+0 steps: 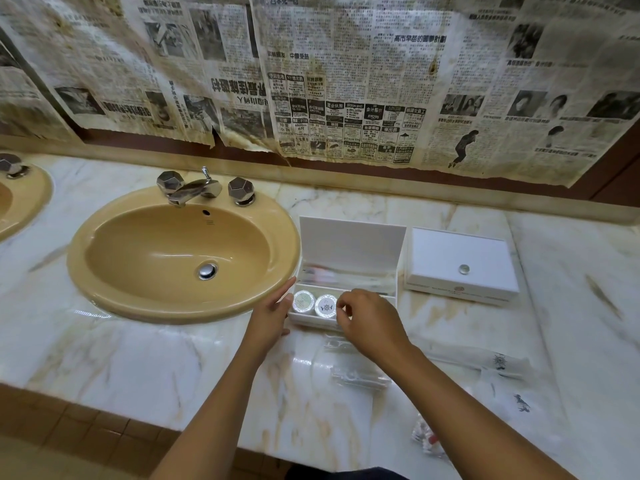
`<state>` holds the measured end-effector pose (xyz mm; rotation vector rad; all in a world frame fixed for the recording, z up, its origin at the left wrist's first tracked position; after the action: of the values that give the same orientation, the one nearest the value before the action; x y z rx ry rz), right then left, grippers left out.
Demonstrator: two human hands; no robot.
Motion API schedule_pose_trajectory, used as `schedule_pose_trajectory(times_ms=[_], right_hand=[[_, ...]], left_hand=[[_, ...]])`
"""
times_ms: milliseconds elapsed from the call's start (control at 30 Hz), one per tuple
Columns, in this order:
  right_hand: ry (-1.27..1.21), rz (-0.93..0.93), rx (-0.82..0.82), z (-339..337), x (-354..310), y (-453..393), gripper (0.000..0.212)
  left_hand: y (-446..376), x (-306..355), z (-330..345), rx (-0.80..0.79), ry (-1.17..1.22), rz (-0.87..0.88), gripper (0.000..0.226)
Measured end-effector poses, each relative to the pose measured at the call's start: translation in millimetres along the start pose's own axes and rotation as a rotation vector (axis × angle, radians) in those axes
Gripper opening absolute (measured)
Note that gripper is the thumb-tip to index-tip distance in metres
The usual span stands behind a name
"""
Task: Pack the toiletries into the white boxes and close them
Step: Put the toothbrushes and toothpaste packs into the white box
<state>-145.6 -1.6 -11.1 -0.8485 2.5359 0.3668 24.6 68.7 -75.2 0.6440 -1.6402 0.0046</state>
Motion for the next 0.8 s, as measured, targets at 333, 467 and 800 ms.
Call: schedule_pose_trajectory(times_ms=[333, 467, 800], right_hand=[[0.319, 0.003, -0.508, 57.1, 8.2, 24.7, 0.027], [0.318, -0.027, -0.5, 63.4, 8.2, 27.1, 0.01], [0.091, -0.023, -0.321, 53.7, -4.1, 21.0, 0.023]], left_hand=[[-0.8, -1.1, -0.4, 0.008, -0.002, 0.009, 0.032], [-1.0, -2.1, -0.3, 0.004, 0.003, 0.002, 0.033], [-0.2, -1.6, 0.0, -0.004, 0.014, 0.008, 0.032]])
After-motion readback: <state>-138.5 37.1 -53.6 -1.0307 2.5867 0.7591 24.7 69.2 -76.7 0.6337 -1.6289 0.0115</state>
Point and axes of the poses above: each hand's wrist, its own y-axis away from the middle knuckle, its own z-axis out of the palm, x = y × z, the point moved 5 cm from there along -y, towards the middle knuckle, and after that the axes turned 5 degrees about -x, right-handed, at the moved point
